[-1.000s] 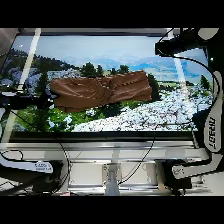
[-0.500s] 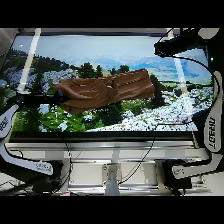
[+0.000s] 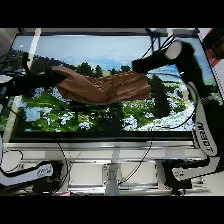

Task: Fold the clothes and pants, and hang the long-sleeved shirts on hangers.

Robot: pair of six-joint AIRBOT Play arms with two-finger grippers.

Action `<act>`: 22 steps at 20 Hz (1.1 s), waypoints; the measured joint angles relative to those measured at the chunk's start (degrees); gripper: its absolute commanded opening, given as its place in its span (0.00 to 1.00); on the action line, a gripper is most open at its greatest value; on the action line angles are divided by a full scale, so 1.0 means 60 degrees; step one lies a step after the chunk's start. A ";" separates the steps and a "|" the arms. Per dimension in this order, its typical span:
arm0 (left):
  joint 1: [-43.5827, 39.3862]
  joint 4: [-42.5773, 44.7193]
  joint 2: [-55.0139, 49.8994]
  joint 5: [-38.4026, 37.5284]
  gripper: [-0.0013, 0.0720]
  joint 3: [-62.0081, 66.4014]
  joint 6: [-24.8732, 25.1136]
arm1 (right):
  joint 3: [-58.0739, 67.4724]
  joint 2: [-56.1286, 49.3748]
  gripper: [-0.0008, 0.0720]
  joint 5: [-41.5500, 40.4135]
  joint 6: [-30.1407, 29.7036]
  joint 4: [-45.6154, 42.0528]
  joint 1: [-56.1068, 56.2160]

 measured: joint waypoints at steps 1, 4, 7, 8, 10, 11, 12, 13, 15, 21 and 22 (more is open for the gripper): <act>-0.0007 -0.0044 0.0368 -0.0080 0.09 0.0022 -0.0142 | -0.0470 -0.0066 0.03 -0.0707 0.0288 0.0091 0.0306; -0.0029 -0.0073 0.1242 -0.0244 0.09 0.0051 -0.0455 | -0.1330 -0.0586 0.03 -0.2634 0.1115 0.0667 0.1319; -0.0055 -0.0117 0.1759 -0.0291 0.09 0.0058 -0.0696 | -0.1643 -0.1410 0.03 -0.4149 0.1519 0.1687 0.2310; -0.0055 -0.0117 0.1854 -0.0299 0.09 0.0062 -0.0732 | -0.1694 -0.1694 0.03 -0.4455 0.1603 0.2102 0.2586; -0.0058 -0.0106 0.1963 -0.0310 0.09 0.0058 -0.0790 | -0.1749 -0.2229 0.03 -0.4834 0.1708 0.3177 0.3177; -0.0066 -0.0106 0.2004 -0.0321 0.09 0.0058 -0.0834 | -0.1727 -0.2466 0.03 -0.4998 0.1719 0.3650 0.3490; -0.0066 -0.0080 0.2025 -0.0324 0.09 0.0058 -0.0838 | -0.1672 -0.2659 0.03 -0.5096 0.1741 0.3982 0.3785; -0.0076 -0.0025 0.2044 -0.0317 0.09 0.0058 -0.0845 | -0.1581 -0.2809 0.03 -0.5195 0.1741 0.4266 0.4098; -0.0120 0.0226 0.2065 -0.0310 0.09 0.0062 -0.0878 | -0.1370 -0.2998 0.03 -0.5257 0.1555 0.4579 0.4645; -0.0670 0.1300 0.1883 -0.0302 0.09 0.0055 -0.0882 | -0.1082 -0.3177 0.03 -0.4841 0.1082 0.4670 0.4929; -0.0852 0.1443 0.1829 -0.0306 0.09 0.0055 -0.0882 | -0.1075 -0.3187 0.03 -0.4645 0.1053 0.4666 0.4790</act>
